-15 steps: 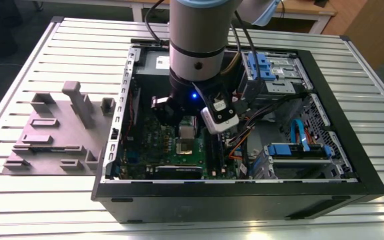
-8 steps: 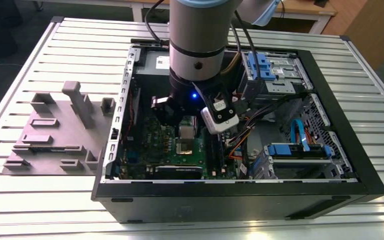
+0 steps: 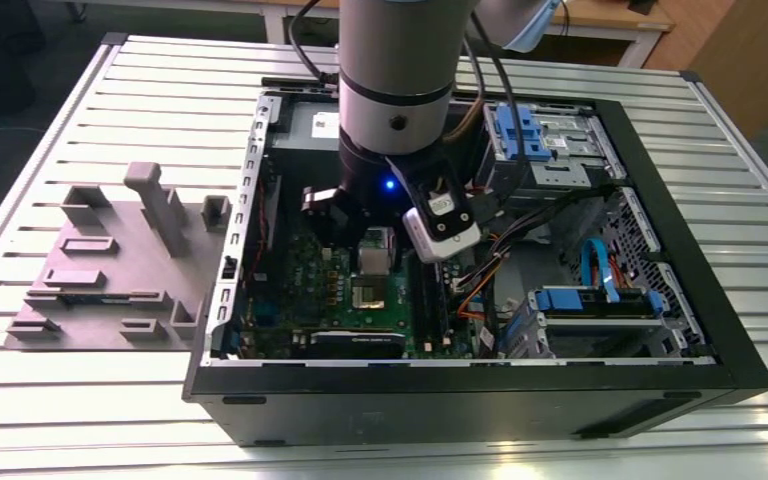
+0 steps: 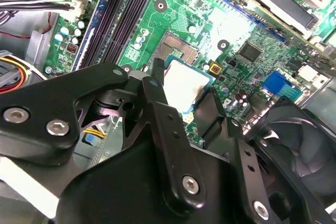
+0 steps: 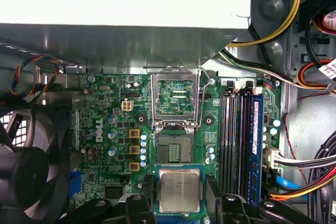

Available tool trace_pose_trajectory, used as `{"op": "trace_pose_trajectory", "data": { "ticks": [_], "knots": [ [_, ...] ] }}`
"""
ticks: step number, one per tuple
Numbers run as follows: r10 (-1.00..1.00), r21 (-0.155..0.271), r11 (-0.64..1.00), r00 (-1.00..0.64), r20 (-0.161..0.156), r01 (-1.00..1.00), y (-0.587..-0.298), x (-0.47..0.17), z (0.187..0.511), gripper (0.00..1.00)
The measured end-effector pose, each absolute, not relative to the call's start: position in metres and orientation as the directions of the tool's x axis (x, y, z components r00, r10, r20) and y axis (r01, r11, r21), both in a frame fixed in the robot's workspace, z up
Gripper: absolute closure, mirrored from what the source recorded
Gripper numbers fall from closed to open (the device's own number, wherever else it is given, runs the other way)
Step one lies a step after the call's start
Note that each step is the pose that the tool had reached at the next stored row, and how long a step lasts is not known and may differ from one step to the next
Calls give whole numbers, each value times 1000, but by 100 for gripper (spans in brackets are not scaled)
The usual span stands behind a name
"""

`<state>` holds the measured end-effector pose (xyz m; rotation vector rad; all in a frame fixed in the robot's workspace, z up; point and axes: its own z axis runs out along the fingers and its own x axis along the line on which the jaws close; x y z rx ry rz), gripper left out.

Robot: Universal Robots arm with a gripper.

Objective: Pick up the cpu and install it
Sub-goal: 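Place the cpu into insertion slot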

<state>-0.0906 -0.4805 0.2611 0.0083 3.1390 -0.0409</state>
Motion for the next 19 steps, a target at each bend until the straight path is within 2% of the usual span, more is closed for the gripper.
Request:
{"op": "trace_pose_trajectory", "data": {
  "ticks": [11, 19],
  "knots": [
    [5, -26, 1000, -1000, -2, 5, -480, -91, 262, 53],
    [5, -26, 1000, -1000, -6, 5, -481, -91, 249, 53]
  ]
}}
